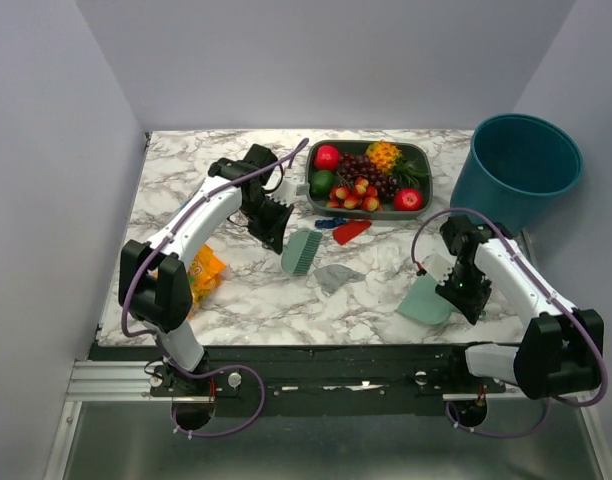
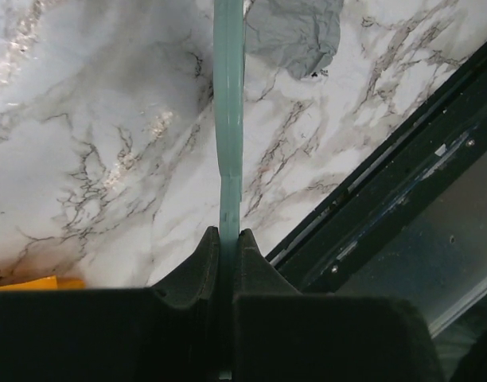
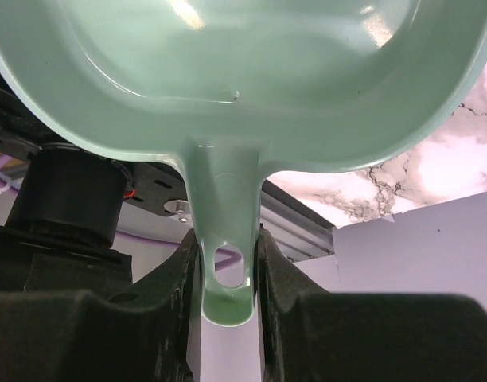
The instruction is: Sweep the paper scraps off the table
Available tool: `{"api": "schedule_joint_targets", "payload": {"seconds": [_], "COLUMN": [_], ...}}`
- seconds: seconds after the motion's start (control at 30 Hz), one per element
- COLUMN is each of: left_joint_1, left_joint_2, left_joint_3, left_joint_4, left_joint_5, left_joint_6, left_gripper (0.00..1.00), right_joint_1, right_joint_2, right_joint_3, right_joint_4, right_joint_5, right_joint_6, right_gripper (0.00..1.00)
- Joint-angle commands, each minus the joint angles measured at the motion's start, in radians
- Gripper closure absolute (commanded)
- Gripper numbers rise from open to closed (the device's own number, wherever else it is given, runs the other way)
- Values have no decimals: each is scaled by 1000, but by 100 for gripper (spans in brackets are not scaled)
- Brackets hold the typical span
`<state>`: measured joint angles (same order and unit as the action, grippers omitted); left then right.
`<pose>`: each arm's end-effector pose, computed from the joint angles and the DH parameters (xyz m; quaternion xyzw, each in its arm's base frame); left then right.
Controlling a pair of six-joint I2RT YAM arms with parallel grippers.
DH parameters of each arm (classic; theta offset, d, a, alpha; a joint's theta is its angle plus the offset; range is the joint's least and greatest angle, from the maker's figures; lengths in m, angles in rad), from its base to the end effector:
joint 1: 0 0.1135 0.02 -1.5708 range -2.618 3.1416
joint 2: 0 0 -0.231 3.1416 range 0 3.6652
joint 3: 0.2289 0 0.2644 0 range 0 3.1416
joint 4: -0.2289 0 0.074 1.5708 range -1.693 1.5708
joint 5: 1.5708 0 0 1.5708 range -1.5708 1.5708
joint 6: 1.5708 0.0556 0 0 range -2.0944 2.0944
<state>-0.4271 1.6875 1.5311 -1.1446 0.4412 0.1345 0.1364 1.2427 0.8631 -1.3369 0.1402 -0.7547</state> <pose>0.3030 -0.1640 0.2423 0.2962 0.9209 -0.2336 0.0982 0.1875 0.0179 0.1648 0.4333 -0.8956 0.0445 0.0904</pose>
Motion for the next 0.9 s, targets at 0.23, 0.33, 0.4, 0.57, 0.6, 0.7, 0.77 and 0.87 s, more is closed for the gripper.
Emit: {"api": "schedule_joint_targets", "payload": {"seconds": [0.23, 0.33, 0.4, 0.57, 0.6, 0.7, 0.77, 0.87], "left_joint_1": [25, 14, 1, -111, -134, -212, -225, -222], "left_joint_2": [139, 208, 257, 354, 363, 406, 423, 423], "left_joint_3": [-6, 52, 113, 283, 302, 383, 415, 437], "left_joint_4": [-46, -30, -12, 6, 14, -7, -10, 3], "left_joint_5": [299, 338, 356, 392, 395, 377, 364, 341], "left_joint_6": [-55, -65, -70, -98, -101, -75, -69, -69], "left_gripper": [100, 100, 100, 100, 100, 100, 100, 100], "right_joint_1": [3, 3, 8, 57, 64, 98, 114, 126], "right_joint_2": [148, 198, 227, 262, 270, 276, 278, 270], "right_joint_3": [59, 85, 111, 136, 139, 142, 143, 133], "right_joint_4": [4, 22, 31, 42, 47, 45, 45, 48], "right_joint_5": [15, 15, 9, -13, -13, -17, -25, -40], "right_joint_6": [28, 22, 20, 23, 23, 25, 26, 29], "right_gripper": [99, 99, 100, 100, 99, 99, 100, 100]}}
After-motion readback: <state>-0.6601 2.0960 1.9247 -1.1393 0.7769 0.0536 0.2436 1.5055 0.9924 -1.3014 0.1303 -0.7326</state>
